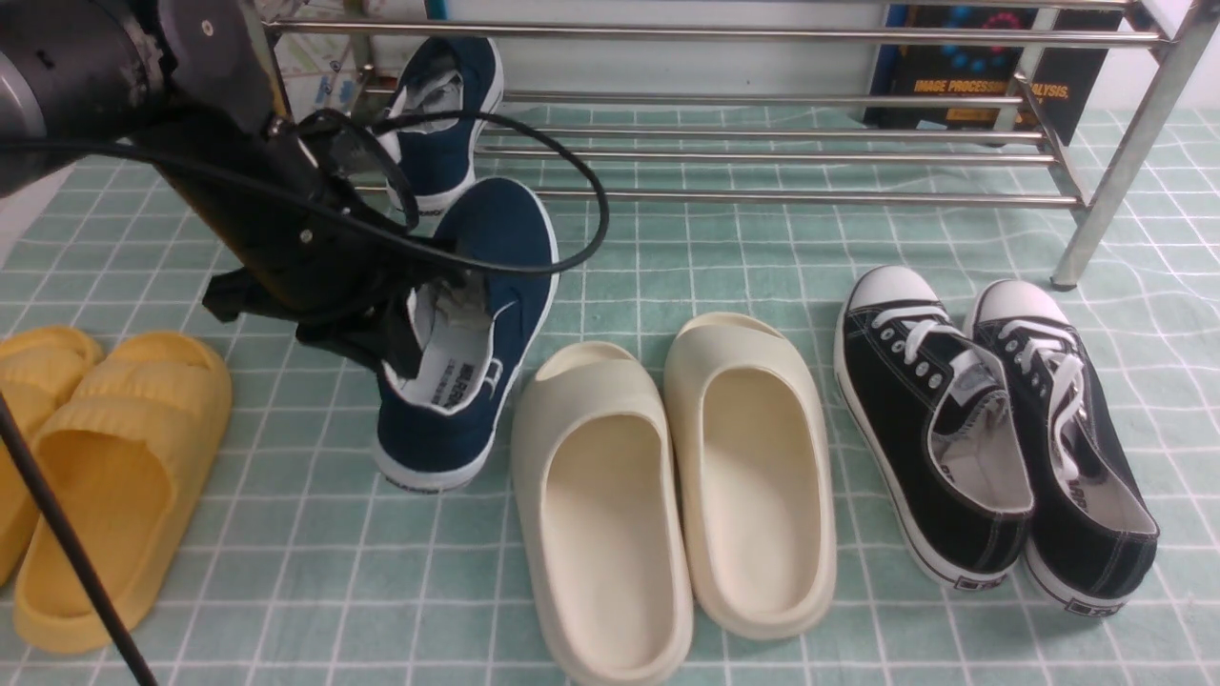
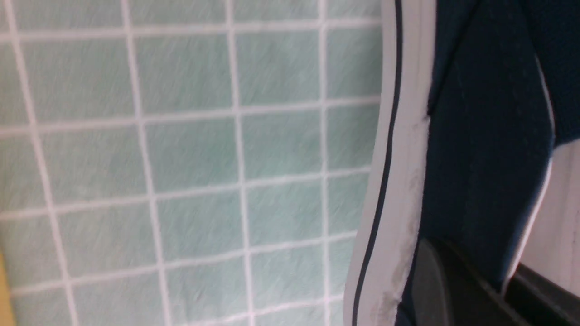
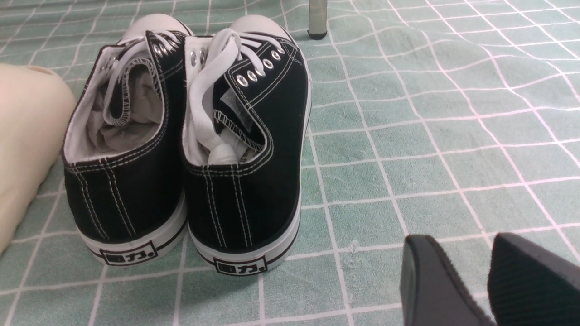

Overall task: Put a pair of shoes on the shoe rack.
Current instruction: Use the left arm to put a shoe into the shoe rack

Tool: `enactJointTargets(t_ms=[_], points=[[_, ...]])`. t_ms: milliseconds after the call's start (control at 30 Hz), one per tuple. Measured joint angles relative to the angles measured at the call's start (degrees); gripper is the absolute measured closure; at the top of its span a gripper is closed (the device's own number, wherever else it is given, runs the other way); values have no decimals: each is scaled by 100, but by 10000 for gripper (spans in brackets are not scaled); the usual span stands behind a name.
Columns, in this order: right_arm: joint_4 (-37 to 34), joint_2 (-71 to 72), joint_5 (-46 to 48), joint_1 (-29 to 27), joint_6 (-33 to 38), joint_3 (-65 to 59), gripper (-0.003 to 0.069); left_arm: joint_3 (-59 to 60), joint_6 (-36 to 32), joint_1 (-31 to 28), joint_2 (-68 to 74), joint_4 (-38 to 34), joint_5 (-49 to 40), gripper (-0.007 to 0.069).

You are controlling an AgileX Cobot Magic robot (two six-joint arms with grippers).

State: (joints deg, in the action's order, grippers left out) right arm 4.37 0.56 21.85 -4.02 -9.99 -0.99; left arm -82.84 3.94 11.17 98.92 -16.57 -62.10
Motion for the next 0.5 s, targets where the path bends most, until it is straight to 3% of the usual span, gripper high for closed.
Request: enactJointTargets(t_ms=[200,500], points=[[0,0,0,0,0,0,419,-697,-19,0,598,-496,276,623],[0,0,0,0,0,0,419,-2438,119,0,1781,-542,82,623]])
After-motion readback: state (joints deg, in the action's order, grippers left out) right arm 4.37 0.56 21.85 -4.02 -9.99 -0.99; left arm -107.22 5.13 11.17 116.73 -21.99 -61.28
